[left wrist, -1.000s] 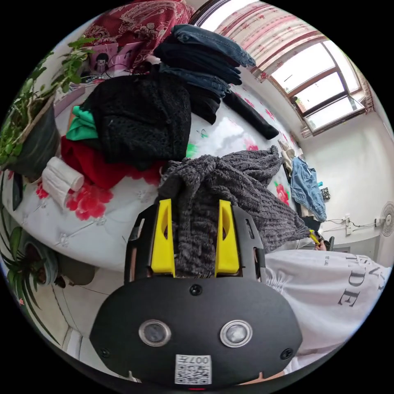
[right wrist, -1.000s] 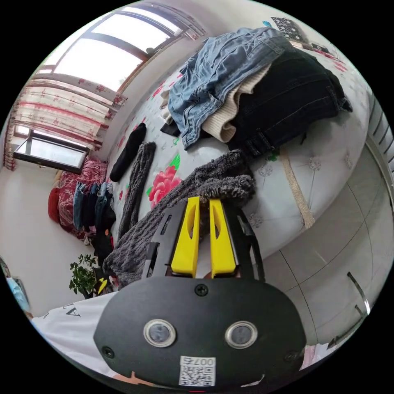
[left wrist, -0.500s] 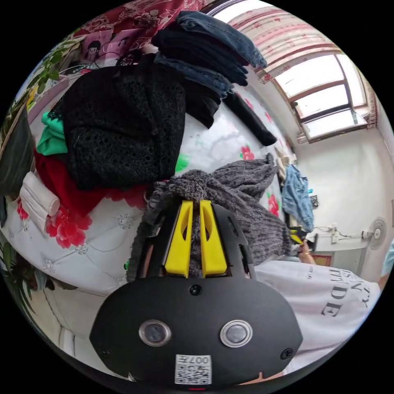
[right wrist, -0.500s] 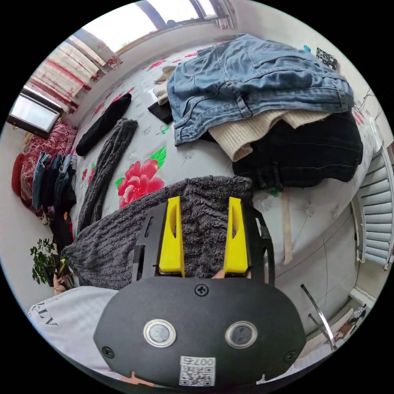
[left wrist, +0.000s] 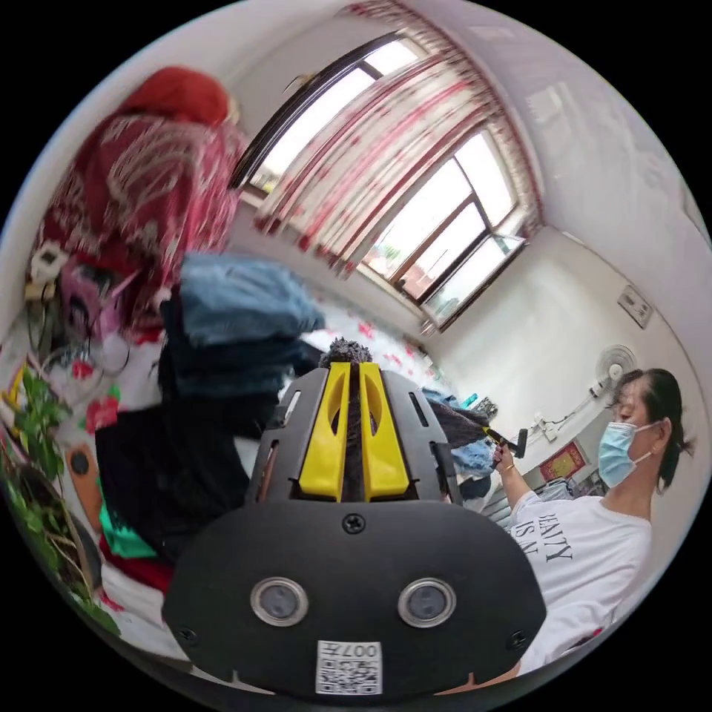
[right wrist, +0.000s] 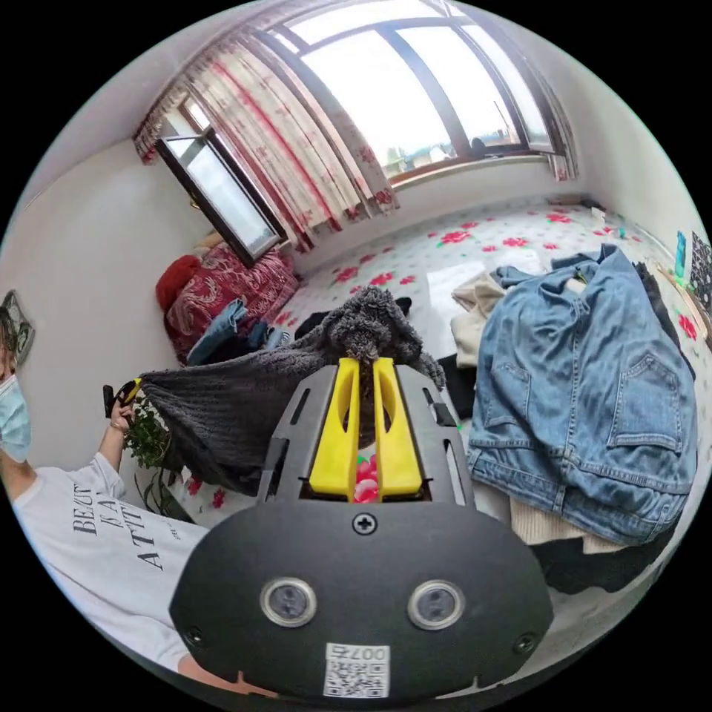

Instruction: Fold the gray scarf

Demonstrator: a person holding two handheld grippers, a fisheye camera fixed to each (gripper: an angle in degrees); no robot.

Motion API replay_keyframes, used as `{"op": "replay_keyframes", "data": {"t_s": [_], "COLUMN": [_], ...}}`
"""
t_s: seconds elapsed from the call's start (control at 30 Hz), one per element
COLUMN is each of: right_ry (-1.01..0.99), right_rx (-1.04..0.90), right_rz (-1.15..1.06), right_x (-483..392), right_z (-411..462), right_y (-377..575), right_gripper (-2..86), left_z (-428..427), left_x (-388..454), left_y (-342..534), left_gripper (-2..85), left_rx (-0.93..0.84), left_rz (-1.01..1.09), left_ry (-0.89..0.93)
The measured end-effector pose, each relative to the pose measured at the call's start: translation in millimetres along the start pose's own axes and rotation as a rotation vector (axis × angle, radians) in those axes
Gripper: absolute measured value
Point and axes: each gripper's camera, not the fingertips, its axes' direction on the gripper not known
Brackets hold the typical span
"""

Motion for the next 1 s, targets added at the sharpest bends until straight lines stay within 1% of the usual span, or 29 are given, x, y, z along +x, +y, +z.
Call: {"op": "replay_keyframes", "data": {"t_s": [0.03, 0.07, 0.13, 0.2, 0.23, 0.3, 0.37, 0.4, 0.43, 0.47, 0.53, 0.6, 0.63, 0.77, 0.83, 1.0], "right_ry": [-0.039, -0.059, -0.098, -0.085, -0.055, -0.001, 0.062, 0.103, 0.137, 0.143, 0.132, 0.137, 0.13, 0.132, 0.086, 0.004], "right_rx": [0.064, 0.088, 0.136, 0.132, 0.105, 0.051, -0.043, -0.134, -0.238, -0.291, -0.474, -0.51, -0.47, -0.316, -0.263, -0.26], "right_rz": [-0.029, -0.04, -0.07, -0.081, -0.075, -0.065, -0.033, 0.008, 0.081, 0.12, 0.261, 0.341, 0.366, 0.451, 0.542, 0.729], "right_x": [-12, -16, -23, -20, -14, -2, 15, 28, 45, 54, 83, 93, 94, 108, 131, 176], "right_z": [-24, -34, -63, -73, -74, -71, -61, -50, -36, -30, -12, -14, -24, -48, -43, 2], "right_y": [-6, -6, 6, 27, 45, 78, 119, 148, 178, 194, 247, 269, 273, 261, 250, 239], "right_gripper": [1.2, 1.2, 1.2, 1.3, 1.3, 1.5, 1.9, 2.2, 2.7, 3.1, 4.5, 5.6, 6.3, 8.0, 8.9, 8.6], "left_z": [-22, -45, -74, -91, -97, -99, -86, -80, -68, -55, -38, -26, -20, -17, -14, 3], "left_x": [16, 30, 48, 62, 67, 60, 31, 20, -3, -28, -55, -68, -71, -63, -59, -47], "left_y": [-9, -10, -1, 21, 42, 82, 148, 167, 207, 246, 298, 331, 342, 329, 316, 286], "left_gripper": [-0.5, -0.5, -0.5, -0.5, -0.5, -0.4, -0.3, -0.3, -0.3, -0.3, -0.3, -0.2, -0.2, -0.2, -0.2, -0.2], "left_rx": [0.072, 0.13, 0.164, 0.119, 0.064, -0.022, -0.177, -0.217, -0.293, -0.371, -0.452, -0.486, -0.5, -0.479, -0.48, -0.508], "left_rz": [0.055, 0.106, 0.171, 0.237, 0.263, 0.238, 0.115, 0.068, -0.04, -0.168, -0.311, -0.399, -0.426, -0.396, -0.37, -0.322], "left_ry": [0.042, 0.072, 0.062, -0.01, -0.067, -0.137, -0.24, -0.266, -0.31, -0.348, -0.373, -0.378, -0.401, -0.447, -0.456, -0.479]}}
